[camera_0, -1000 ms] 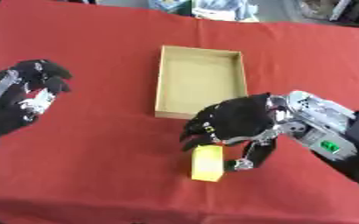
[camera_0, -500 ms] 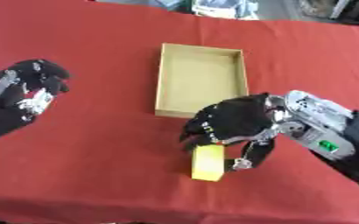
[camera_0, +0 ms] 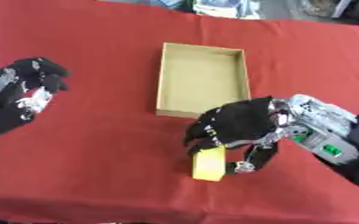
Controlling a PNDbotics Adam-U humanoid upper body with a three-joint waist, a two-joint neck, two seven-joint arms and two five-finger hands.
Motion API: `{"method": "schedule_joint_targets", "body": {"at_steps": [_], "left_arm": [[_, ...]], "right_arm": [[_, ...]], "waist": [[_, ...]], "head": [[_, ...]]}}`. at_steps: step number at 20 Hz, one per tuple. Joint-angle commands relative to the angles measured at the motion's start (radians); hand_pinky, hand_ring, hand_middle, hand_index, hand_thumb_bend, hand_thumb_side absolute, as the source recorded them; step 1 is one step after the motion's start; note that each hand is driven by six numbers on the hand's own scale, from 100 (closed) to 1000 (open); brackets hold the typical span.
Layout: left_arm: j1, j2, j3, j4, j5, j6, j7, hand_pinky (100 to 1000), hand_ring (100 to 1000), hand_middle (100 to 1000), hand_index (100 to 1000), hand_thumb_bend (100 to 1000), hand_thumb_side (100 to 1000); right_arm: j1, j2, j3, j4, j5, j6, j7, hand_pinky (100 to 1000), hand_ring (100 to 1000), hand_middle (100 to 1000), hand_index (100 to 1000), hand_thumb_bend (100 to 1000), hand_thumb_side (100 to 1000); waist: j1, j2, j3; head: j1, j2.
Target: Pick up objects on the table and place them in the box.
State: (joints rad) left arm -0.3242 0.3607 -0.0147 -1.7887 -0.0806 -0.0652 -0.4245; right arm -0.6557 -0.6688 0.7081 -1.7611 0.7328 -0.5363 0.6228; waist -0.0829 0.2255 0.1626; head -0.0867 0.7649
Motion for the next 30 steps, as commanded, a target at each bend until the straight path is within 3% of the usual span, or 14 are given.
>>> {"method": "schedule_joint_targets", "body": {"at_steps": [1, 8, 17, 22, 30], "left_arm": [[-0.015, 0.006, 0.009, -0.017, 0.001, 0.001, 0.001, 708, 603, 645, 690, 153, 603], [-0.016, 0.008, 0.009, -0.017, 0.001, 0.001, 0.001, 708, 603, 643, 689, 153, 603], [-0.018, 0.010, 0.009, -0.017, 0.001, 0.001, 0.003, 708, 602, 642, 688, 154, 602], [-0.015, 0.014, 0.011, -0.017, -0.001, 0.002, 0.005, 708, 602, 641, 688, 155, 601], [-0.010, 0.018, 0.011, -0.015, -0.002, 0.003, 0.006, 709, 601, 642, 688, 154, 601]], "right_arm": [[-0.007, -0.029, -0.019, -0.017, 0.004, -0.159, 0.151, 873, 946, 884, 909, 248, 184], [-0.007, -0.031, -0.025, -0.017, 0.003, -0.155, 0.121, 861, 932, 864, 865, 215, 180], [-0.012, -0.040, -0.046, -0.023, -0.006, -0.153, 0.037, 838, 905, 835, 688, 150, 169], [-0.037, -0.069, -0.077, -0.059, -0.056, -0.118, 0.009, 842, 905, 843, 680, 163, 156], [-0.112, -0.109, -0.132, -0.144, -0.145, -0.053, 0.037, 857, 906, 851, 673, 179, 127]], "waist": [[0.004, -0.013, 0.001], [0.003, -0.013, 0.001], [0.003, -0.014, 0.000], [-0.003, -0.019, -0.009], [-0.007, -0.028, -0.019]], "head": [[-0.003, 0.005], [-0.002, 0.005], [-0.003, 0.005], [0.000, 0.005], [0.001, 0.005]]}}
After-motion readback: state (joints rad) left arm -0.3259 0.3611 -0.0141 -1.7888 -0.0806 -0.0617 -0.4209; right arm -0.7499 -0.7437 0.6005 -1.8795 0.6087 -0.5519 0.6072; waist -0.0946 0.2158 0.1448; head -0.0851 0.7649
